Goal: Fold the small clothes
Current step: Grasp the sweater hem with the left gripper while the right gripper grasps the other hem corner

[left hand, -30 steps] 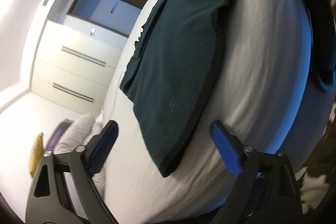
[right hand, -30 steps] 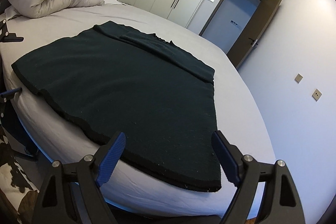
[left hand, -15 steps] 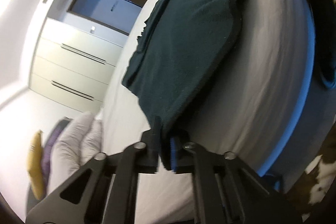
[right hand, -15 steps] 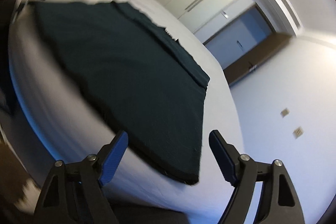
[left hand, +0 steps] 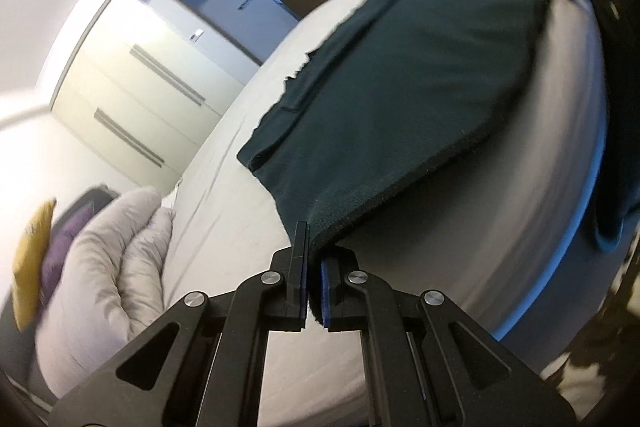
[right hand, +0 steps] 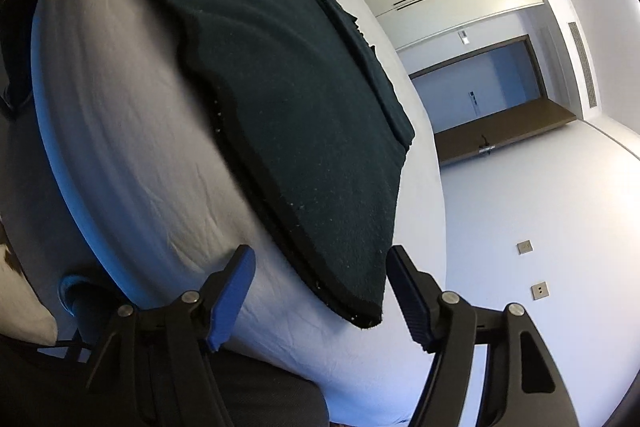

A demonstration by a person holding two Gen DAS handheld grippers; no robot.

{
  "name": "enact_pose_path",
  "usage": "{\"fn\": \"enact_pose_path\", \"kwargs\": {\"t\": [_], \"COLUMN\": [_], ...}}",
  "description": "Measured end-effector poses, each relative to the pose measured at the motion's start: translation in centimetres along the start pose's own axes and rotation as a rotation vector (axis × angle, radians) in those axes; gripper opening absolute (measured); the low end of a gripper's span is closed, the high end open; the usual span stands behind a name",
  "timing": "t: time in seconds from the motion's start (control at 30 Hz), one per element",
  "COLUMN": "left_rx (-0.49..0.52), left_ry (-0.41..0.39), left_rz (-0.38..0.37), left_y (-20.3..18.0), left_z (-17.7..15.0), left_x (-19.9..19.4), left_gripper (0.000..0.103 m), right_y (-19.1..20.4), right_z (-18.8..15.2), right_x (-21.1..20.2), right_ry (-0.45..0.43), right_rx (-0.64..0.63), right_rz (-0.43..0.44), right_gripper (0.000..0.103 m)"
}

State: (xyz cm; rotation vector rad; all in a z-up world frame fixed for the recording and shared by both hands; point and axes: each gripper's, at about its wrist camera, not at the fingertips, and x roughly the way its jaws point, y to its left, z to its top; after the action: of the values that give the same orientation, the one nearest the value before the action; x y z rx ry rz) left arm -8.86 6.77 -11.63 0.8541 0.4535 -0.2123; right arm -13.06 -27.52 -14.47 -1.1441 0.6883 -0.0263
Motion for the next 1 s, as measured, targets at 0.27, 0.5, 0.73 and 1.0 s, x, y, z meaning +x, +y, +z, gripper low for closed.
{"fn": "enact_pose_path", "kwargs": {"t": [0.27, 0.5, 0.73, 1.0], "left_rx": [-0.117, -0.135, -0.145, -0.273], "left_ry": [-0.028, -0.006, -0.006, -0.028], "left_rz": [0.0, -0.028, -0.027, -0.025], "left_y": [3.2, 3.0, 2.6, 5.7], "left_z": [2.0, 1.2, 0.5, 1.7], "left_x": [-0.1, 0.4, 0.5, 0.7], "left_gripper": [0.004, 0.004, 0.004, 0.004], "right_y": [-0.6, 1.5, 1.0, -3.1], "right_z": [-0.3, -0.2, 0.1, 1.8], "right_x": [0.3, 0.6, 1.0, 0.2], "right_ry": [0.019, 0.0, -0.006, -0.059], "right_rx": [-0.043, -0.172, -0.145, 0.051], "right_rz": [-0.104, -0.136, -0.108, -0.105], "right_gripper": [0.054, 0.029, 0.004, 0.004]}}
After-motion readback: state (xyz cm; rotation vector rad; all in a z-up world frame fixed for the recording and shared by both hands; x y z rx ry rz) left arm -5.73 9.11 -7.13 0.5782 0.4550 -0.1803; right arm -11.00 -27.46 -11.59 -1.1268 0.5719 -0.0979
